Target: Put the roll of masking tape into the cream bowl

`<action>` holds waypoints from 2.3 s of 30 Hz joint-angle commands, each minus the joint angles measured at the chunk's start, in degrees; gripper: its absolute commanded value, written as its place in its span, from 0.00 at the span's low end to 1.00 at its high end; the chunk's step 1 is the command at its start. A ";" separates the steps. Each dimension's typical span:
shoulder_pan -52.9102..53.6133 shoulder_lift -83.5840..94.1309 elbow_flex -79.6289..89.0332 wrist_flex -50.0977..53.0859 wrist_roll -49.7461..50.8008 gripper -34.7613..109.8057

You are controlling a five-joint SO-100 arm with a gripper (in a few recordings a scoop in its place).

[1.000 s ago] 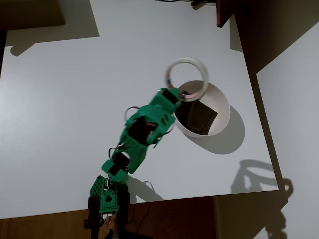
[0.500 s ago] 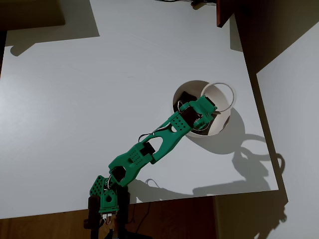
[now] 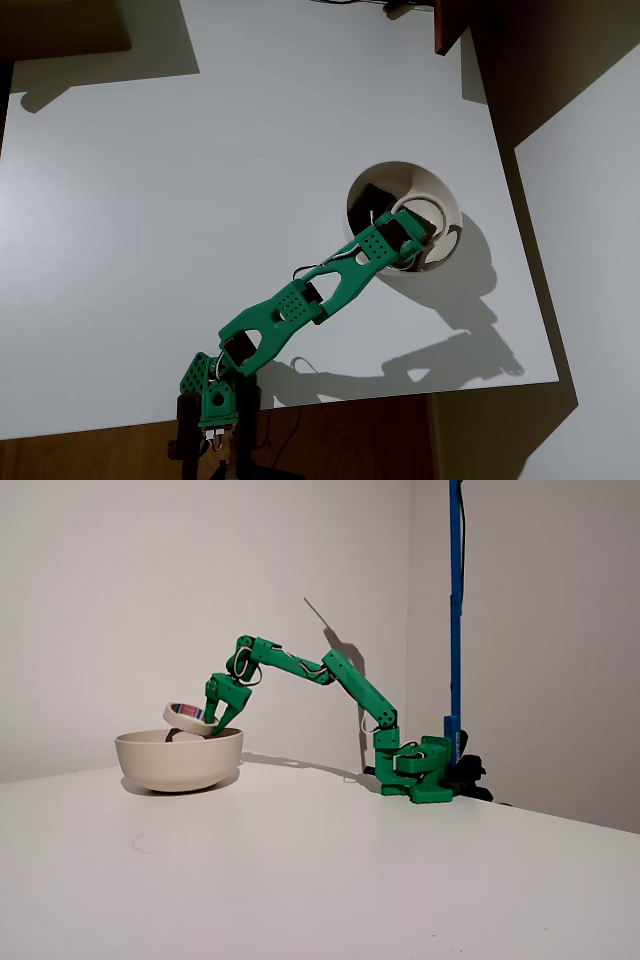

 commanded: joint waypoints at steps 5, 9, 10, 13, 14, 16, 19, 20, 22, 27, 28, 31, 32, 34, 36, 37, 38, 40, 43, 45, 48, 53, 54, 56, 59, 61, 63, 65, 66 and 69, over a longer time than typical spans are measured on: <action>0.00 0.97 -2.81 -1.14 0.88 0.28; -0.70 1.67 -2.81 -1.05 2.72 0.35; -0.79 2.11 -2.81 -1.14 3.52 0.34; -1.14 3.69 -2.81 -1.23 5.36 0.32; -1.32 4.31 -2.81 -1.23 5.89 0.31; -1.49 5.71 -2.81 -1.23 7.12 0.28; -1.76 8.44 -2.81 -1.76 9.14 0.19; -1.93 9.49 -2.81 -1.67 9.76 0.18; -2.55 11.95 -2.81 -0.97 10.63 0.18; -5.71 19.16 -2.81 2.46 11.78 0.18; -6.77 20.83 -2.81 3.52 11.87 0.18; -10.63 26.10 -2.81 7.91 11.95 0.18; -12.22 27.86 -2.81 9.40 11.69 0.18; -15.64 31.38 -2.81 12.48 11.34 0.18; -19.42 34.98 -2.81 15.91 11.16 0.18; -21.45 36.74 -2.72 17.67 10.90 0.18; -23.47 38.50 -2.72 19.51 10.63 0.18; -27.95 41.84 -2.64 23.12 9.93 0.18; -34.72 46.93 -2.55 27.95 8.88 0.18; -38.94 50.27 -1.93 29.97 8.53 0.18; -44.82 57.13 3.78 29.97 7.73 0.18; -55.02 70.84 21.09 28.39 5.63 0.18; -56.60 74.27 26.19 26.72 5.19 0.18; -59.24 81.56 36.91 22.41 4.66 0.18; -61.26 90.35 51.15 17.49 4.04 0.18; -61.52 94.48 59.24 15.03 3.69 0.18; -61.00 98.35 67.24 11.87 3.16 0.18; -59.68 102.22 75.67 8.09 2.29 0.18; -59.15 103.97 79.45 6.33 1.76 0.18; -58.36 107.84 88.68 2.64 0.97 0.18</action>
